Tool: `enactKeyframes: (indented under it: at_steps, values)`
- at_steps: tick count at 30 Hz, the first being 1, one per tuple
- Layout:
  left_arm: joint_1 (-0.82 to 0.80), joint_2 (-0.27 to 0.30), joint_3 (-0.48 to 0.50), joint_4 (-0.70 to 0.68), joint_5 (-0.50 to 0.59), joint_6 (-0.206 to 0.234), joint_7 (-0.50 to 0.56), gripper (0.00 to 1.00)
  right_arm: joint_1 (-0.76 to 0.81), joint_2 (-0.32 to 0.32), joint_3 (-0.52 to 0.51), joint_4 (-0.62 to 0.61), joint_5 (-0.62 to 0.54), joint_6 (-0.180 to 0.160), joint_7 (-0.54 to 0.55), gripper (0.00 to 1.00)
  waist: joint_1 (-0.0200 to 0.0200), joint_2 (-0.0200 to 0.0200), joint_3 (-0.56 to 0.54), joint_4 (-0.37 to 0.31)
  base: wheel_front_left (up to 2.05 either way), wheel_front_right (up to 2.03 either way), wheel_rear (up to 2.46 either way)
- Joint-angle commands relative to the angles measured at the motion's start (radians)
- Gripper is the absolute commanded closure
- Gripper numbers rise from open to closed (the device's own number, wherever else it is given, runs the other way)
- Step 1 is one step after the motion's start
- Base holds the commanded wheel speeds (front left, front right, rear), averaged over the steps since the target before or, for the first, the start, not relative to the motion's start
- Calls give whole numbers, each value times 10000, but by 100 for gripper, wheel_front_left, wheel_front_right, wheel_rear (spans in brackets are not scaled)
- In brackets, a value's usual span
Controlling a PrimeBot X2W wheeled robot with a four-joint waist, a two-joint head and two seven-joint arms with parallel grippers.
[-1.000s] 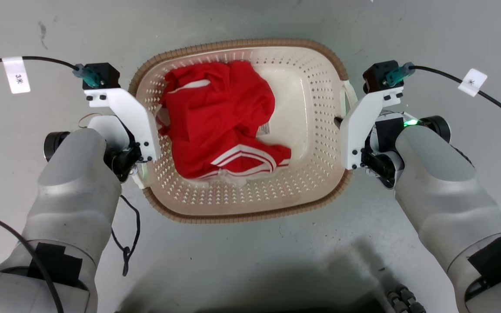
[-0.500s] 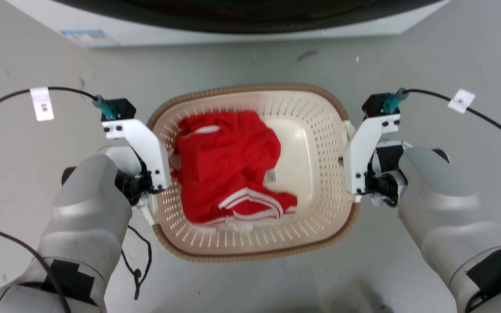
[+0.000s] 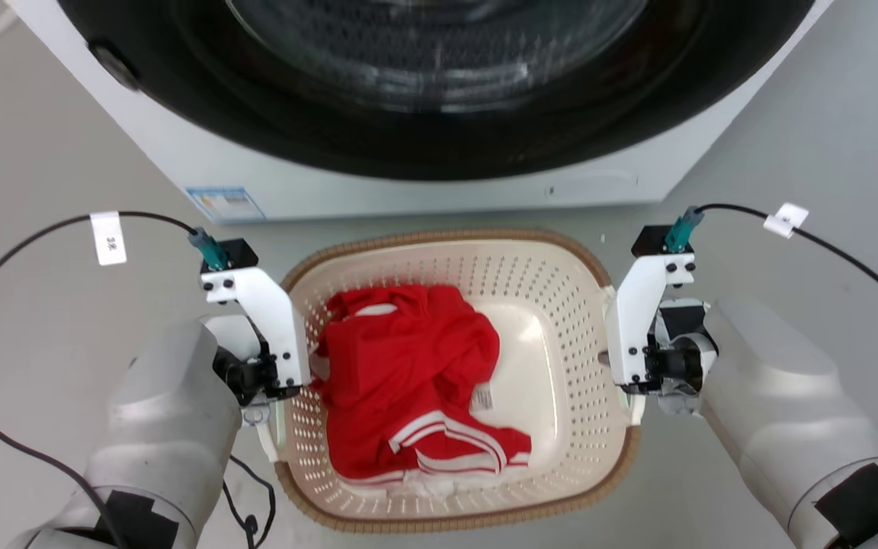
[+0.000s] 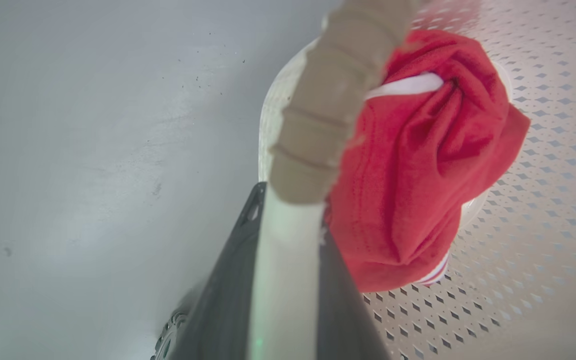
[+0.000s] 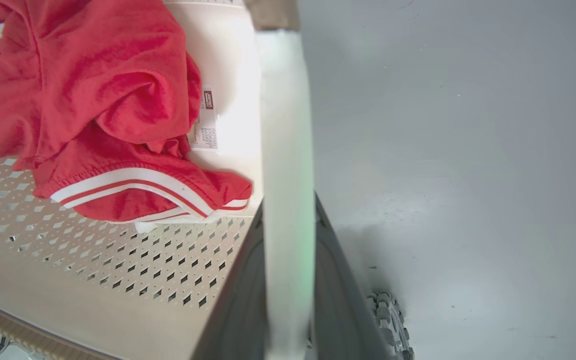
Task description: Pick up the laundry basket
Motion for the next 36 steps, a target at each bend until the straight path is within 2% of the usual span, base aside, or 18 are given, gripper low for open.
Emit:
enactKeyframes:
  at_steps: [1, 20, 36]
  values:
    - [52, 36, 16, -6, -25, 14, 13, 100, 147, -53, 24, 43, 54, 25, 96, 100, 1, 0, -638, 30, 0, 0, 0]
    - [1386, -294, -281, 60, -202, 73, 648, 100, 1207, -34, 117, 302, 383, 14, 965, 100, 1, 0, -3620, 151, 0, 0, 0]
    - [1938, -424, -497, 57, -314, 55, 826, 100, 1946, 98, 14, 339, 504, 14, 1208, 100, 1, 0, -4181, 240, 0, 0, 0]
